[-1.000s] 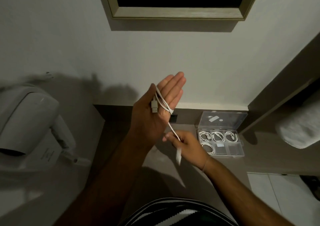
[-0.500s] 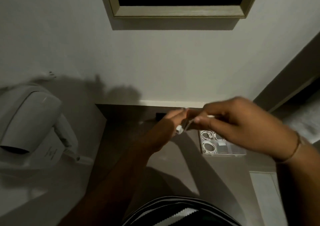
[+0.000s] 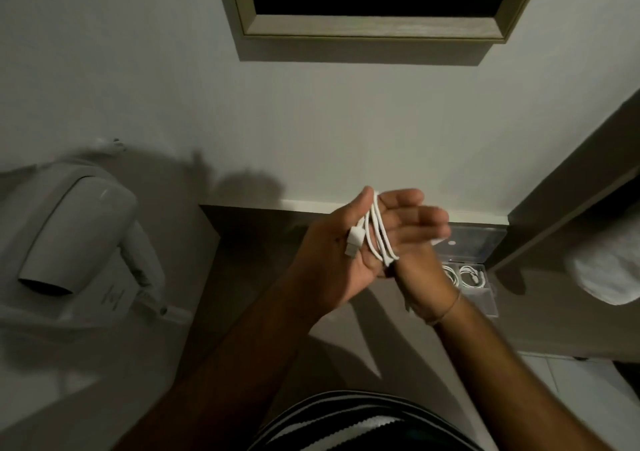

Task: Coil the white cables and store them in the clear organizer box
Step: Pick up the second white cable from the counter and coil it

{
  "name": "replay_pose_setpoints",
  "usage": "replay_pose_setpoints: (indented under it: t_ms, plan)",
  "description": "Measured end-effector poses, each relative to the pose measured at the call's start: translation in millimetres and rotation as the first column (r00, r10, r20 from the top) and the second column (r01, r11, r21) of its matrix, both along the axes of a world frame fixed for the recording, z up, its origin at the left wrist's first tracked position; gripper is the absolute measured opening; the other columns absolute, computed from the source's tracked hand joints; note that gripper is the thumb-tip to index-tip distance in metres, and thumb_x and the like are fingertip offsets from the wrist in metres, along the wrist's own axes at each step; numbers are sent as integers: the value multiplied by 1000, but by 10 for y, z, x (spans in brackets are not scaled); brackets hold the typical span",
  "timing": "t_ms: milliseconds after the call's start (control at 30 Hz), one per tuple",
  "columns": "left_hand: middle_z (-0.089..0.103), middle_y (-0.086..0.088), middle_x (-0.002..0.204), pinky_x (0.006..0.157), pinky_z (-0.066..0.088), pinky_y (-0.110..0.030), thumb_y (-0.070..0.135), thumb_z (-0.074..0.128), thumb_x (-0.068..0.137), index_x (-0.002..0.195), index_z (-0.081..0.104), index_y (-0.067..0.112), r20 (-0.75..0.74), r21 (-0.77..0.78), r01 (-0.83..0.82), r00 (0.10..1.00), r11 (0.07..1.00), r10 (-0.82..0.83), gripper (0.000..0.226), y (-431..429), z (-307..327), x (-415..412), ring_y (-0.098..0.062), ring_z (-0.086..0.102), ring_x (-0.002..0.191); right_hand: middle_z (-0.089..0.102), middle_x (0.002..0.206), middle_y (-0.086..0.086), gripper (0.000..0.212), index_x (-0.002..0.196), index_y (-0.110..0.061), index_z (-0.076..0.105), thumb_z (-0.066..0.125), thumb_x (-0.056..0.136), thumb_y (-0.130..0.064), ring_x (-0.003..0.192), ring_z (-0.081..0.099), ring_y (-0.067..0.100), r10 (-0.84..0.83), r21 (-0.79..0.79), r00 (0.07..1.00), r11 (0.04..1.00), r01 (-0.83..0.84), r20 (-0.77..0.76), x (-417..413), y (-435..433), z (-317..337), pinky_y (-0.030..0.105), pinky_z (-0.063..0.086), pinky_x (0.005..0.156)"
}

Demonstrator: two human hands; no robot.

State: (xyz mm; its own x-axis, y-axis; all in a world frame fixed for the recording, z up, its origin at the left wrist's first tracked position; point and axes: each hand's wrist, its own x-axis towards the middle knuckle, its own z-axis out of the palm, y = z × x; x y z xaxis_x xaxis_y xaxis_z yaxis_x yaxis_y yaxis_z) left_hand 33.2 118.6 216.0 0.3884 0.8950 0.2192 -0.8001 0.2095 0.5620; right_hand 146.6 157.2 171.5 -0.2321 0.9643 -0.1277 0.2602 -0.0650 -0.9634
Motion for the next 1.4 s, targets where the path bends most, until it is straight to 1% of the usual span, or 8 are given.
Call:
replay_pose_setpoints:
  t_ms: [67, 133, 267, 400, 667, 967, 1233, 1400]
  plan:
    - [64, -20, 145, 119, 46, -40, 33, 17, 117, 140, 56, 3, -56, 21, -134, 989, 991, 135, 55, 41, -79, -37, -34, 60, 138, 46, 57, 5, 39, 73, 0, 57, 54, 110, -12, 50, 48, 12, 188, 151, 982, 971, -186, -1, 102, -178, -80, 34, 40, 53]
    - [56, -21, 154, 124, 40, -40, 32, 12, 118, 144, 51, 4, -122, 46, -236, 963, 971, 240, 55, 90, -133, -77, -36, 52, 147, 39, 57, 13, 46, 72, 9, 54, 52, 111, -16, 51, 39, 12, 275, 183, 960, 948, -261, -57, 233, -217, 19, 40, 34, 53]
    - [51, -21, 159, 126, 37, -34, 33, 19, 119, 148, 48, 2, -236, 51, -315, 918, 948, 318, 51, 122, -127, -50, -36, 49, 150, 72, 68, -9, 19, 102, -17, 85, 67, 101, -25, 61, 66, 6, 147, 443, 975, 872, -208, 168, 399, -278, 155, 31, 57, 62]
    - [55, -18, 157, 123, 41, -34, 29, 19, 119, 149, 44, -1, -272, 48, -373, 888, 926, 372, 50, 107, -60, 58, -32, 54, 146, 77, 94, -18, 21, 111, -19, 83, 80, 91, -24, 79, 75, 1, -73, 612, 984, 789, -44, 164, 448, -362, 269, 12, 60, 73]
    - [62, -14, 150, 122, 43, -32, 30, 20, 119, 144, 49, 3, -327, -4, -400, 867, 917, 377, 47, 45, -61, 59, -30, 59, 142, 81, 114, -8, 34, 129, -15, 77, 76, 95, -15, 97, 78, 0, 76, 614, 985, 774, -157, 156, 531, -401, 163, 15, 61, 89]
    - [58, -23, 152, 118, 48, -45, 30, 23, 119, 146, 48, -3, -222, -139, -311, 935, 940, 277, 50, -90, -92, 250, -35, 59, 141, 78, 90, 6, 25, 90, -1, 81, 92, 82, -22, 85, 74, 17, -38, 643, 998, 763, 67, -58, 525, -385, 14, 31, 63, 77]
    - [60, -26, 149, 113, 51, -38, 19, 22, 118, 142, 50, -5, -371, -98, -550, 793, 829, 483, 44, -68, -182, 191, -37, 58, 141, 79, 124, 1, 30, 118, -7, 80, 81, 88, -7, 118, 73, 5, 9, 490, 994, 870, 46, -108, 354, -505, -50, 23, 58, 103]
    - [61, -7, 152, 122, 41, -41, 27, 26, 118, 153, 47, 8, -501, 1, -581, 704, 814, 503, 45, -135, -334, 139, -20, 57, 144, 71, 139, -5, 33, 128, -14, 77, 74, 96, -5, 131, 65, 5, 139, 403, 988, 909, -102, -65, 320, -616, -85, 17, 52, 109]
